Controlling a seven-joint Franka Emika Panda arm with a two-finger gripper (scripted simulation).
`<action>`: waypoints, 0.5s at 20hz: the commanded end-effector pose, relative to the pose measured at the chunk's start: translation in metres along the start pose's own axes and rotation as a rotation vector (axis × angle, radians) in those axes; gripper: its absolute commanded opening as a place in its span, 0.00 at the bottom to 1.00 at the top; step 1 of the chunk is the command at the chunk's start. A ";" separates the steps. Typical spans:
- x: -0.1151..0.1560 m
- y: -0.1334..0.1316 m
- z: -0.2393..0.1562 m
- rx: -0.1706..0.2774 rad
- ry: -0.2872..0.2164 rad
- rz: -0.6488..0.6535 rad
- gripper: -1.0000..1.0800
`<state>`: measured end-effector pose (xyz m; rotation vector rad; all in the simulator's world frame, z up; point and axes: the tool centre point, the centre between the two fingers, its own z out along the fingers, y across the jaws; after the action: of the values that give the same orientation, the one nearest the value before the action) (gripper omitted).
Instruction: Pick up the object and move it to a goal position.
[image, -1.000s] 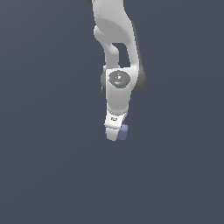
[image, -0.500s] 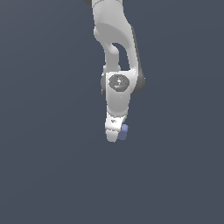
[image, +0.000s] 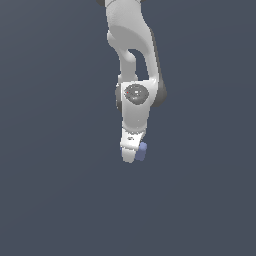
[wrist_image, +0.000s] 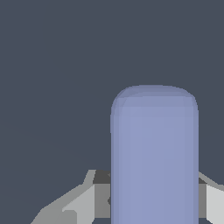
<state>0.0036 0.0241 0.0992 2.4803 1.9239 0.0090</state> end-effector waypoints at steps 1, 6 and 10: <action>0.005 0.005 -0.008 -0.014 0.007 -0.009 0.00; 0.029 0.024 -0.042 -0.071 0.036 -0.047 0.00; 0.059 0.045 -0.090 -0.145 0.073 -0.096 0.00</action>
<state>0.0510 0.0600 0.1693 2.3590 1.9780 0.1876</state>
